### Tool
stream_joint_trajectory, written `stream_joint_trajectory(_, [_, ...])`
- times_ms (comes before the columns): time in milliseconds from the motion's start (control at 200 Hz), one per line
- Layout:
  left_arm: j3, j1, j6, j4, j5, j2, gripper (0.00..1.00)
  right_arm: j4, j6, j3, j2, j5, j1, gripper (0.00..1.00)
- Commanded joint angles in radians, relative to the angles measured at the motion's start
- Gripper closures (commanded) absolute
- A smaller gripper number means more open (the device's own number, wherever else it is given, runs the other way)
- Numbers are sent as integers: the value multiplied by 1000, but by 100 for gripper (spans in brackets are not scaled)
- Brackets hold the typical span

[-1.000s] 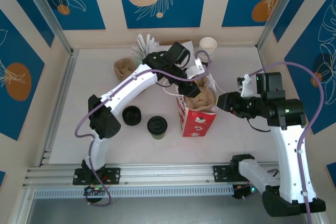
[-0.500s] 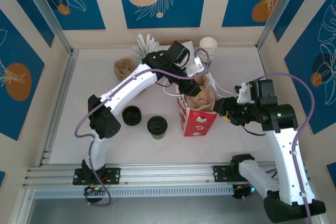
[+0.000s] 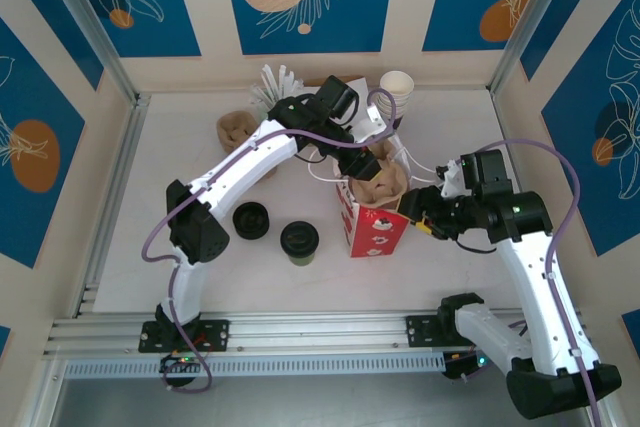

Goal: Pack the takeout coffee

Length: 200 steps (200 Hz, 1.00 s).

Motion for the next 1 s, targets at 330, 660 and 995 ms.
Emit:
stream_joint_trajectory(330, [32,19,-10,2,-31,34,65,-95,-98,2,8,-37,26,47])
stream_joint_trajectory(660, [6,16,22,-3,-39,37,65,-88,-93,93,-14,-88,21,47])
stream_joint_trajectory(995, [-43,3,56,5,-69,17,65,66,81,35,-64,-137,-6,48])
